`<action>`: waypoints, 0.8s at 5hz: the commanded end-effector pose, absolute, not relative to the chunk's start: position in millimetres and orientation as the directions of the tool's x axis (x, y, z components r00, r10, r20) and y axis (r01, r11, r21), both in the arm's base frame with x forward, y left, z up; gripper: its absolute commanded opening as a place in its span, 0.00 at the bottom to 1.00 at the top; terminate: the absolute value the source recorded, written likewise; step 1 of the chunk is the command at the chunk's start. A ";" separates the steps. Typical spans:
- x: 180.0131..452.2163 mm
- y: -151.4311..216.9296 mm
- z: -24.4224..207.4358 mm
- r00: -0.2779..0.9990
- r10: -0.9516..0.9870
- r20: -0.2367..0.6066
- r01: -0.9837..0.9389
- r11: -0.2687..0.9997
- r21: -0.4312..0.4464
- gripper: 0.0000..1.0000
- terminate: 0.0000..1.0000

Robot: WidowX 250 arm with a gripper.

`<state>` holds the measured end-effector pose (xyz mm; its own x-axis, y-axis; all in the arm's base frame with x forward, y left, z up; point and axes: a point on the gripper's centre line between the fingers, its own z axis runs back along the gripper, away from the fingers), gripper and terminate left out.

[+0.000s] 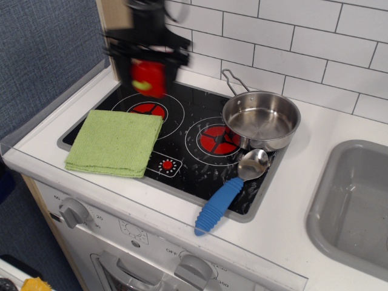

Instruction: Move the pepper to the towel

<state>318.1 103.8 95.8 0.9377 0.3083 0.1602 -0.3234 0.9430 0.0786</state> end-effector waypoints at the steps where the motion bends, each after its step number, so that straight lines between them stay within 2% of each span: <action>1: 259.1 130.1 86.6 0.955 0.290 0.067 -0.297 0.943 0.150 0.00 0.00; 2: 251.3 133.4 65.4 0.956 0.294 0.015 -0.293 0.944 0.148 0.00 0.00; 3: 253.5 131.3 51.6 0.955 0.295 0.000 -0.292 0.945 0.145 1.00 0.00; 4: 256.8 128.9 46.1 0.957 0.291 -0.007 -0.287 0.947 0.144 1.00 0.00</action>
